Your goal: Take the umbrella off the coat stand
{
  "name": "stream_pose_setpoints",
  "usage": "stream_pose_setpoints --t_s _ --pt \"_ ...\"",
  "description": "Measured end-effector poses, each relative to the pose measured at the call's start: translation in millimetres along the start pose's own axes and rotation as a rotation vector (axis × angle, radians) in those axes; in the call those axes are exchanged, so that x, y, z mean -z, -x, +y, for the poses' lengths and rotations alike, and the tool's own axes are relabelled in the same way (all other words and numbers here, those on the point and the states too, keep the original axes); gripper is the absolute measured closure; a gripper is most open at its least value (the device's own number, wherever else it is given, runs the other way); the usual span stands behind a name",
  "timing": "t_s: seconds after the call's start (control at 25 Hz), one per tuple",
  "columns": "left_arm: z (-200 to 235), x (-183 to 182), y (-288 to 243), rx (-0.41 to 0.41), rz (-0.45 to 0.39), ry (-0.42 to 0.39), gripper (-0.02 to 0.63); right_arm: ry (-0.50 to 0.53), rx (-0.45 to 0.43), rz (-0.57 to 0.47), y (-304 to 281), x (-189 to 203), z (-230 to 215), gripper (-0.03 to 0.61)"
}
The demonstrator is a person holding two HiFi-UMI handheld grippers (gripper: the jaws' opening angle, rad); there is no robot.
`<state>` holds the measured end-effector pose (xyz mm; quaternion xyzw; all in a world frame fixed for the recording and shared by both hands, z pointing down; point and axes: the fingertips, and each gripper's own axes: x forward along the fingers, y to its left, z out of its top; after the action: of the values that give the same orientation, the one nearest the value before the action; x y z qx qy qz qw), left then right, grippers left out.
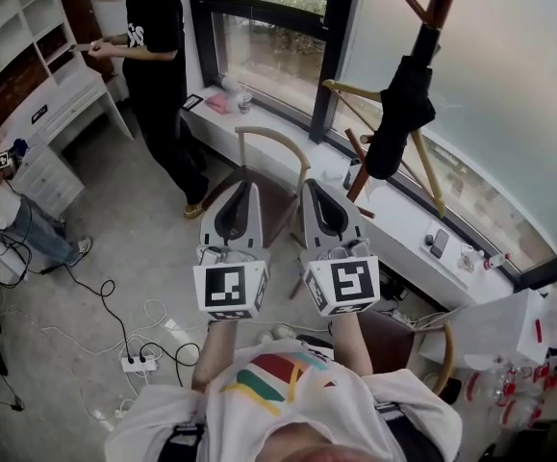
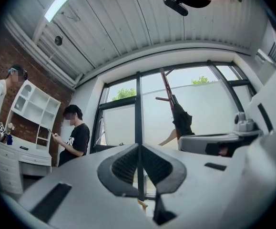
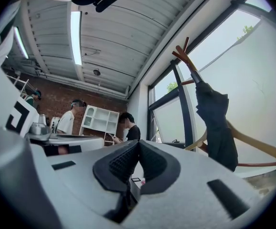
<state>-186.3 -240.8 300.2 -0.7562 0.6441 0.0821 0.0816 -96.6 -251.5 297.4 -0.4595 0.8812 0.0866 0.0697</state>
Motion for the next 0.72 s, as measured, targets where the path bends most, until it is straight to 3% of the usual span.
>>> stream_pose_setpoints --t_s 0.36,0.64,0.72 --pt "-31.0 2.8 -28.2 0.037 -0.011 0.010 0.598 0.008 0.021 0.002 -0.1 -2.9 -40.4 0.578" --pt "-39.2 0.3 -46.5 0.042 -0.022 0.013 0.598 -0.044 0.027 -0.071 -1.4 -48.2 -80.5 0.578" --pt "-43.6 2.8 -49.6 0.049 -0.020 0.017 0.598 -0.028 0.057 -0.070 -2.0 -60.0 -97.6 0.479"
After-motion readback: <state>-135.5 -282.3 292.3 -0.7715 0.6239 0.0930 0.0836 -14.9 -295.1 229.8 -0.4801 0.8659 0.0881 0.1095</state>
